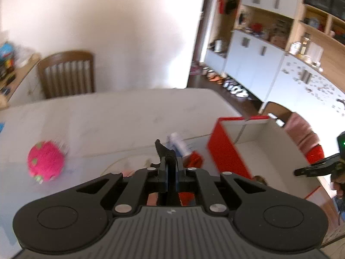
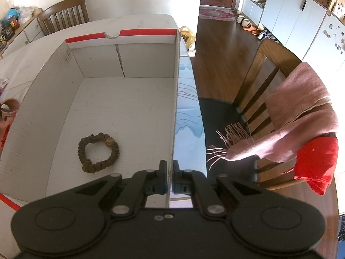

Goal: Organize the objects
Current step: 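Carry the glove with the left gripper over into the white box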

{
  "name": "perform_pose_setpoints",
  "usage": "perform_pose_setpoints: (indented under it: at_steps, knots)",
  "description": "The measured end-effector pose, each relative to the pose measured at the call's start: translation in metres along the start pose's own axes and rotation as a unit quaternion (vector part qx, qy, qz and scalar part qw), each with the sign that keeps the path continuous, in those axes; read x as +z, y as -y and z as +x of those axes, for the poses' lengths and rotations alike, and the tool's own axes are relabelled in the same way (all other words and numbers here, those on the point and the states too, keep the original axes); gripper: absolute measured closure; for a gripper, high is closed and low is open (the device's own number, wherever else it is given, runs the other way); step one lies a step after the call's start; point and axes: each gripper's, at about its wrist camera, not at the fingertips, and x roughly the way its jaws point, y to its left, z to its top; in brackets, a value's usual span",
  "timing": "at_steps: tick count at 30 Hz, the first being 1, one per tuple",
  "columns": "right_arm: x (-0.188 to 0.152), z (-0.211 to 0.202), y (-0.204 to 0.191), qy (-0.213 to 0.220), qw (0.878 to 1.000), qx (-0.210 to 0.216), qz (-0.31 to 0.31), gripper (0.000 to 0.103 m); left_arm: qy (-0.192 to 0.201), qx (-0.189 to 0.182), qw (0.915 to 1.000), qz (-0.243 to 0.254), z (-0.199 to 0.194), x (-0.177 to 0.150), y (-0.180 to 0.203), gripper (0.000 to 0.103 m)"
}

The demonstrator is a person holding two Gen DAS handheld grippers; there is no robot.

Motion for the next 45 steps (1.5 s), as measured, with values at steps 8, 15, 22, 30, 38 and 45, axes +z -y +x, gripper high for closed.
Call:
perform_pose_setpoints:
  at_steps: [8, 15, 22, 30, 38, 45]
  knots:
    - [-0.001, -0.001, 0.000, 0.000, 1.000, -0.001, -0.004, 0.100, 0.013, -0.067, 0.9970, 0.038, 0.011, 0.034, 0.048, 0.098]
    - [-0.001, -0.001, -0.001, 0.000, 1.000, 0.000, -0.008, 0.100, 0.010, -0.132, 0.9861, 0.100, 0.035, 0.056, 0.116, 0.098]
    - [-0.001, -0.001, -0.001, 0.000, 1.000, 0.001, -0.015, 0.099, -0.030, -0.173, 0.9728, 0.151, 0.075, 0.050, 0.173, 0.098]
    - [0.000, 0.000, -0.003, -0.002, 1.000, 0.002, -0.023, 0.099, -0.079, -0.186, 0.9639, 0.174, 0.122, 0.030, 0.209, 0.098]
    - [-0.001, 0.000, -0.002, -0.001, 1.000, 0.006, -0.024, 0.099, -0.125, -0.185, 0.9559, 0.191, 0.161, 0.013, 0.228, 0.098]
    - [-0.001, 0.000, -0.001, -0.001, 1.000, 0.012, -0.024, 0.098, -0.172, -0.165, 0.9501, 0.201, 0.189, -0.006, 0.229, 0.098]
